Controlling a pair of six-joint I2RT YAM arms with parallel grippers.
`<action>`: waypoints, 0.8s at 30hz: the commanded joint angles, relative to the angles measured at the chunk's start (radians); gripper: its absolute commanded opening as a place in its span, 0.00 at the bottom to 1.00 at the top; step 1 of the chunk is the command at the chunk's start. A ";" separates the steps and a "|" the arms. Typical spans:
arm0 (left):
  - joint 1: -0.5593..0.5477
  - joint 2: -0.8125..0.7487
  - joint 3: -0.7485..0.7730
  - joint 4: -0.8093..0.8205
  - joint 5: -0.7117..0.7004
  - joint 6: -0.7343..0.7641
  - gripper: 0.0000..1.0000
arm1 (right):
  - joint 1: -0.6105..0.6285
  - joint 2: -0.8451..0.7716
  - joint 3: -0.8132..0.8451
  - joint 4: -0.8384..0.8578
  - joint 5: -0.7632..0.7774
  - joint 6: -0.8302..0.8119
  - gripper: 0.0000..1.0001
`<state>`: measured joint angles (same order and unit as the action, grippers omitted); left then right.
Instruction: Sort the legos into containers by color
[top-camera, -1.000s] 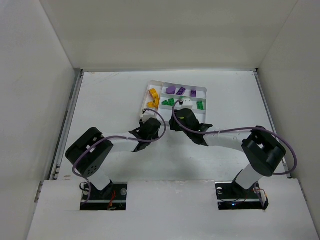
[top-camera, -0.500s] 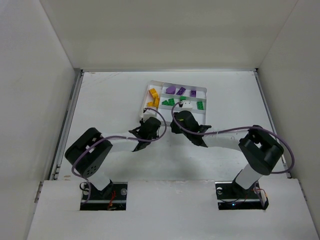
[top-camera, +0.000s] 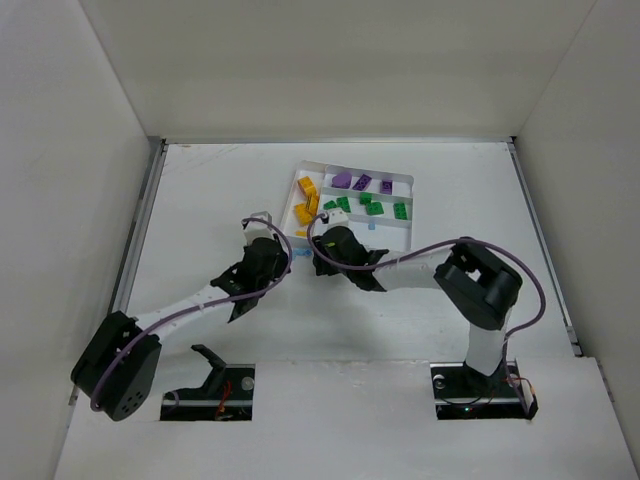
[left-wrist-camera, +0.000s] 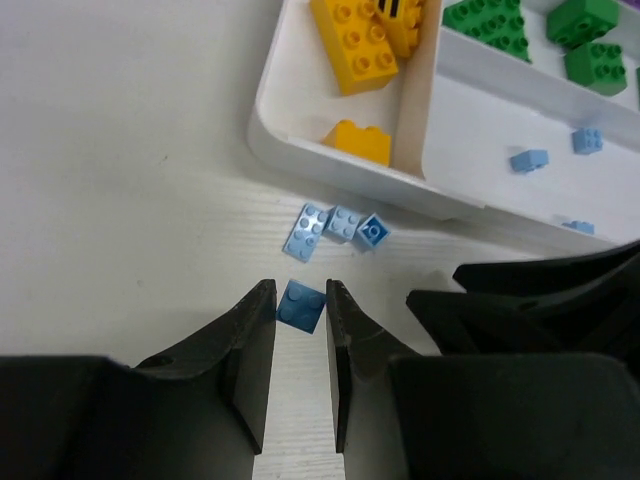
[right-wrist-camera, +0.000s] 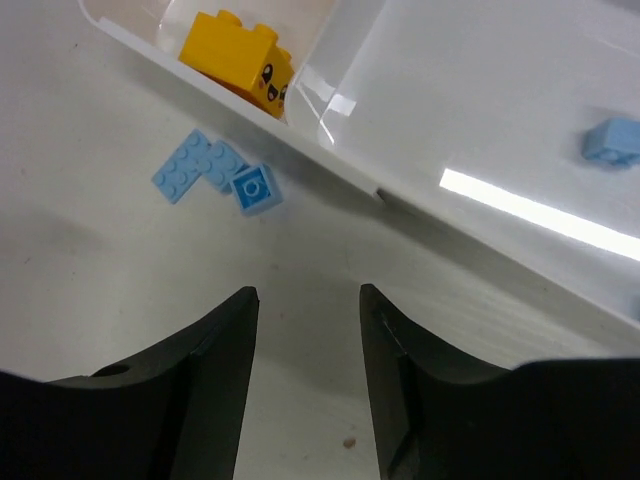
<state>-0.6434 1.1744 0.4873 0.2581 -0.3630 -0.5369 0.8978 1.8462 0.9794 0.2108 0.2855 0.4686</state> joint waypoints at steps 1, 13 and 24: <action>0.011 -0.042 -0.038 0.003 0.036 -0.041 0.16 | 0.003 0.045 0.079 0.022 -0.008 -0.090 0.52; 0.070 -0.147 -0.099 0.012 0.085 -0.048 0.16 | 0.042 0.180 0.197 0.022 0.001 -0.110 0.46; 0.081 -0.148 -0.095 0.003 0.090 -0.054 0.16 | 0.046 0.151 0.164 0.058 -0.002 -0.087 0.21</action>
<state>-0.5674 1.0393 0.3851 0.2424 -0.2794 -0.5846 0.9318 2.0274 1.1690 0.2455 0.2878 0.3664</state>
